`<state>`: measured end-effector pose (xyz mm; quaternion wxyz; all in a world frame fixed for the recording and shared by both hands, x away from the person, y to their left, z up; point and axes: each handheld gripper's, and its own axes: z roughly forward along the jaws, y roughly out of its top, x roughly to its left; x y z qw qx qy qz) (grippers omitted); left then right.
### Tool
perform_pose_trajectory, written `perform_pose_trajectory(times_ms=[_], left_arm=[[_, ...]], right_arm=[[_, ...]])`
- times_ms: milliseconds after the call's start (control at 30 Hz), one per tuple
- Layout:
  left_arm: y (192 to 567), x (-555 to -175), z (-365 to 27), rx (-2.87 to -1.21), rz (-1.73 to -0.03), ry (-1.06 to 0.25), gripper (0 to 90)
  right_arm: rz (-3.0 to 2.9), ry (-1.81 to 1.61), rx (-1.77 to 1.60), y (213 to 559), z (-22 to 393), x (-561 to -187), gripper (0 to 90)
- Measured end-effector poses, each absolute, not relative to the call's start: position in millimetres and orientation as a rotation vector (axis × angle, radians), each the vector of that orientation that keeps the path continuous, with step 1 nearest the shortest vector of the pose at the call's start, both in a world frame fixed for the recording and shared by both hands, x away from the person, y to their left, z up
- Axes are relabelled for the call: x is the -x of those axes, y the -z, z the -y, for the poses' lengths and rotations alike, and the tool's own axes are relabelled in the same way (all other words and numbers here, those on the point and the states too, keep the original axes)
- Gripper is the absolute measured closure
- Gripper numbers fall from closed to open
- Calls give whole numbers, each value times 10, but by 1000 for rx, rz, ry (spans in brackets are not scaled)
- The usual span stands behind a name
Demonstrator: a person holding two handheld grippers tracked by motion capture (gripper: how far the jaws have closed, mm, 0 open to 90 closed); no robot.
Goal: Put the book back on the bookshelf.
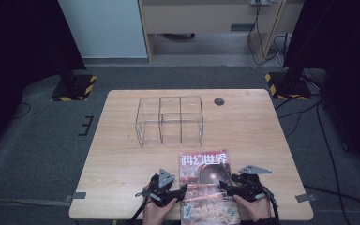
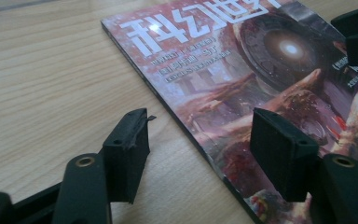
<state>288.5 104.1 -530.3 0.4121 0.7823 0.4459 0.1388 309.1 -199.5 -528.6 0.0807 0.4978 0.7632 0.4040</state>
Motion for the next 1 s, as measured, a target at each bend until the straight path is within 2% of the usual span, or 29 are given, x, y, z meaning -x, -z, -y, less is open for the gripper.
perform_pose_trajectory(times_ms=[433, 1000], left_arm=[[5337, -2866, -902, -1981, -1106, -313, 403], [5335, -2848, -833, -1979, -1137, -357, 403]], right_arm=[[-2205, -1291, -1579, 5318, 2043, -3084, 381], [-2115, -1424, -1749, 5352, 2152, -3108, 432]])
